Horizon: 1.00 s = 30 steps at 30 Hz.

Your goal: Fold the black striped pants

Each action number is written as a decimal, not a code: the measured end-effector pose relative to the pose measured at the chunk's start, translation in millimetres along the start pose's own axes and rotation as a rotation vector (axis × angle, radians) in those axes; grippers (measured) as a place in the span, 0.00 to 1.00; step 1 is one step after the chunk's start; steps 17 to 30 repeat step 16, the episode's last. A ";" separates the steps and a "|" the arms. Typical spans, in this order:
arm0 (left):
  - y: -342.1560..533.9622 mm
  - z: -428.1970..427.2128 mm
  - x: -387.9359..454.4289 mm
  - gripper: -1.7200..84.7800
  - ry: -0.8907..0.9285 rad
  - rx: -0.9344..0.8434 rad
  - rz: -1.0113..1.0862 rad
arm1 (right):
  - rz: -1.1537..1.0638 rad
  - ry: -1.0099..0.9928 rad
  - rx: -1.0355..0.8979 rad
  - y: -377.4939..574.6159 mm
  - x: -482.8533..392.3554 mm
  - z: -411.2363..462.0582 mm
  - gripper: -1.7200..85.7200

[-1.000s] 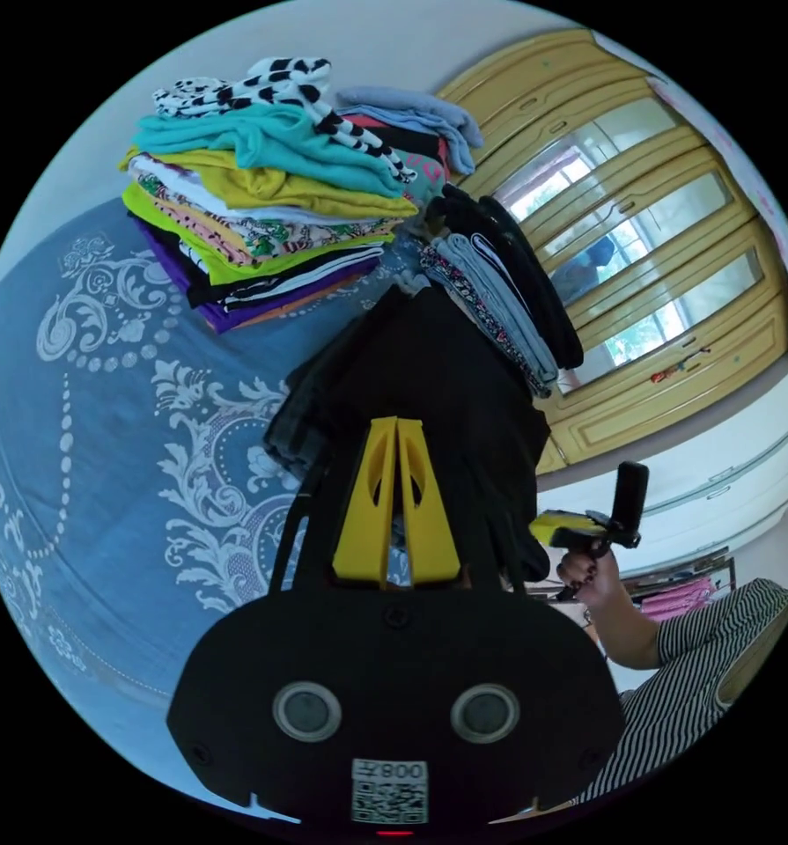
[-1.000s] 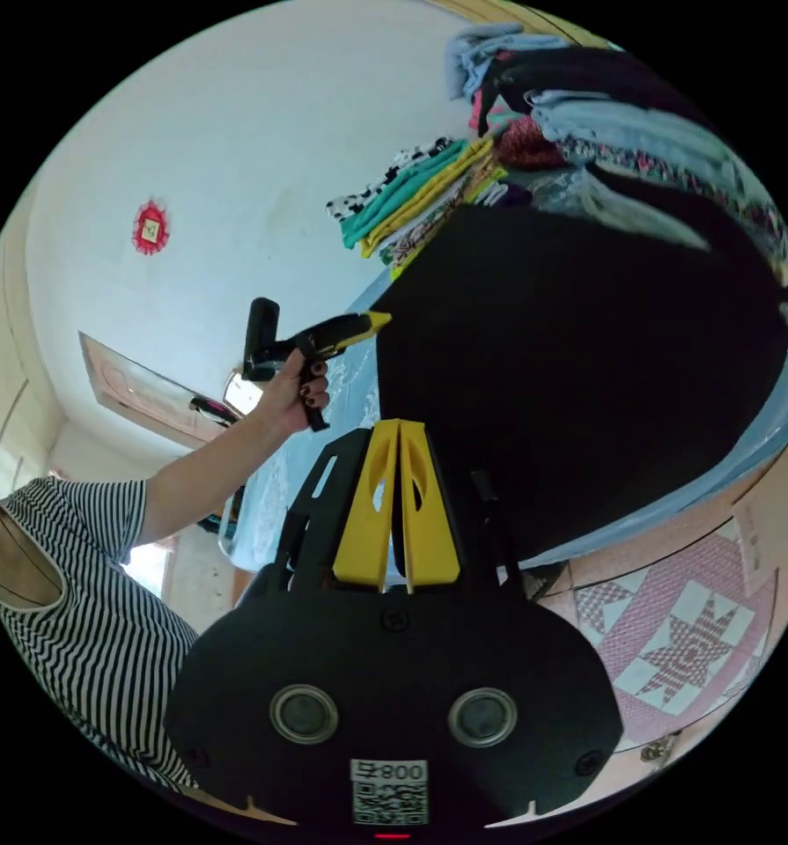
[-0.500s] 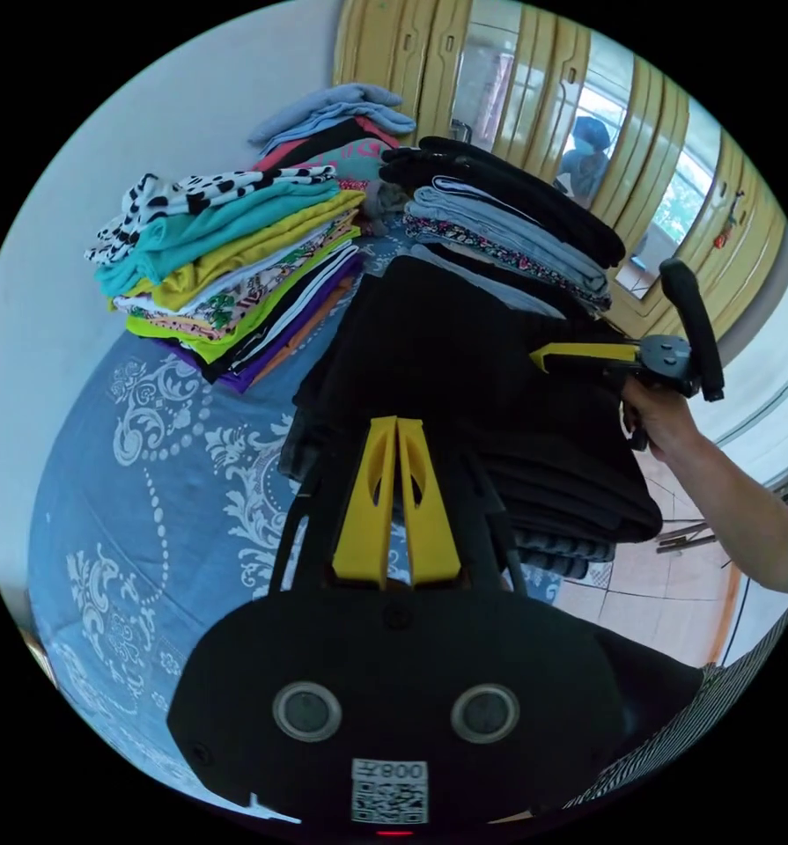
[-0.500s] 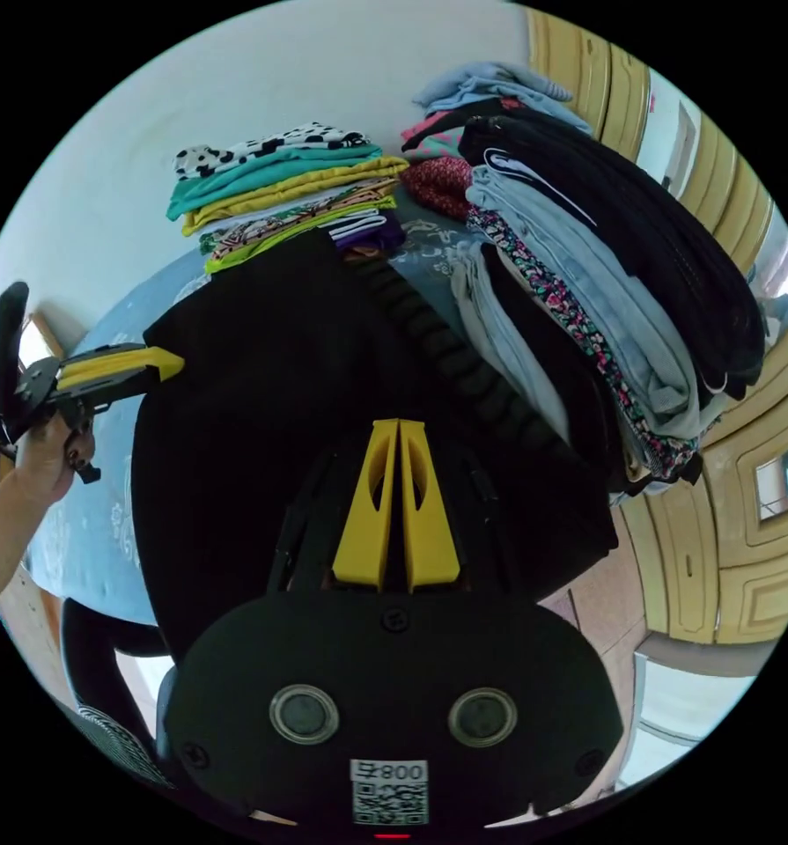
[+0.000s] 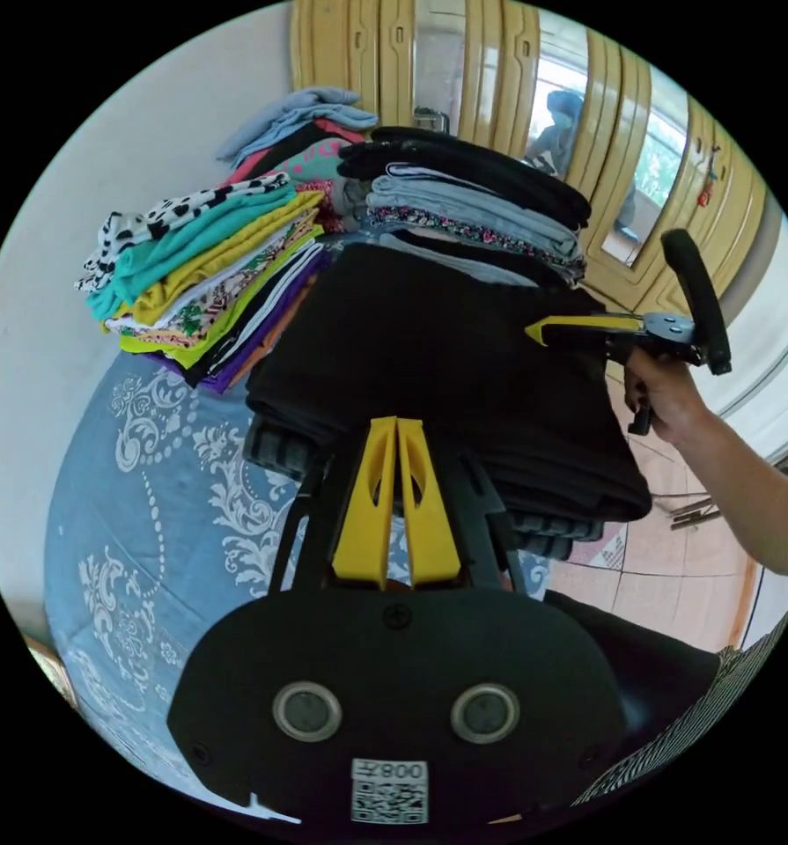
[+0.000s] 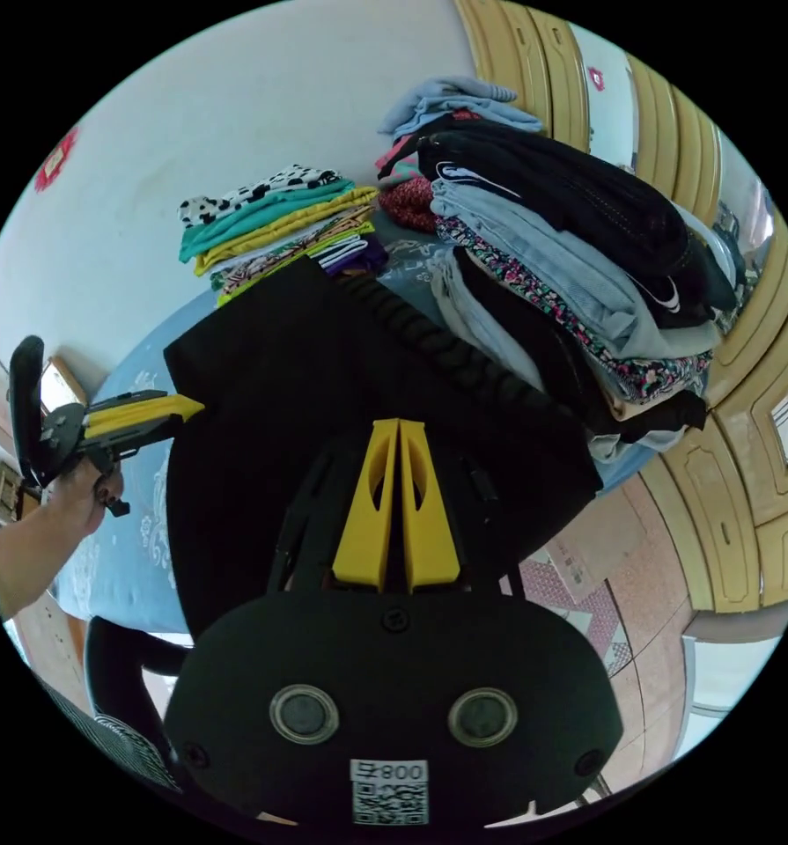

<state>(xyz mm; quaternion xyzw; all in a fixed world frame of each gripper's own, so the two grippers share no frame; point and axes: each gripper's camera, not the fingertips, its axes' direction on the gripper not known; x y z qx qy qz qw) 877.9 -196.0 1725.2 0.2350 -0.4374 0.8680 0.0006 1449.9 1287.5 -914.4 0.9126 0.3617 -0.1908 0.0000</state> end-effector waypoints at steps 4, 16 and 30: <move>9.8 -29.6 -7.7 0.02 0.060 0.050 -0.068 | -0.005 -0.052 0.061 -25.9 27.0 -26.6 0.02; 96.1 -115.4 -21.3 0.02 0.268 0.141 -0.195 | -0.090 0.181 0.385 -201.0 128.1 -104.7 0.10; 96.1 -115.4 -21.3 0.02 0.268 0.141 -0.195 | -0.090 0.181 0.385 -201.0 128.1 -104.7 0.10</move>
